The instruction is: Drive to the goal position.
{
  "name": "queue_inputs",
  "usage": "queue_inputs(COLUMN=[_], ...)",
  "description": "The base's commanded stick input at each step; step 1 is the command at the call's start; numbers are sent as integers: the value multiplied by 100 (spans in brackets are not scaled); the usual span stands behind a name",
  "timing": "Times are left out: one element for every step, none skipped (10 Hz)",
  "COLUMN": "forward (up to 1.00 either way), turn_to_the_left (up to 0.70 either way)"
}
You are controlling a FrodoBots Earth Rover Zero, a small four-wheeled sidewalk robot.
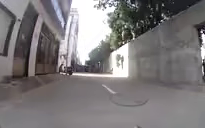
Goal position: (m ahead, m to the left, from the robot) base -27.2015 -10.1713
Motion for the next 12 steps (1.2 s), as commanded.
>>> queue_inputs(forward=[0,0,0,0,0,0,0,0,0,0,0,0], turn_to_the_left=[-100,-100,-100,-100,-100,-100,-100,-100,-100,-100,-100,-100])
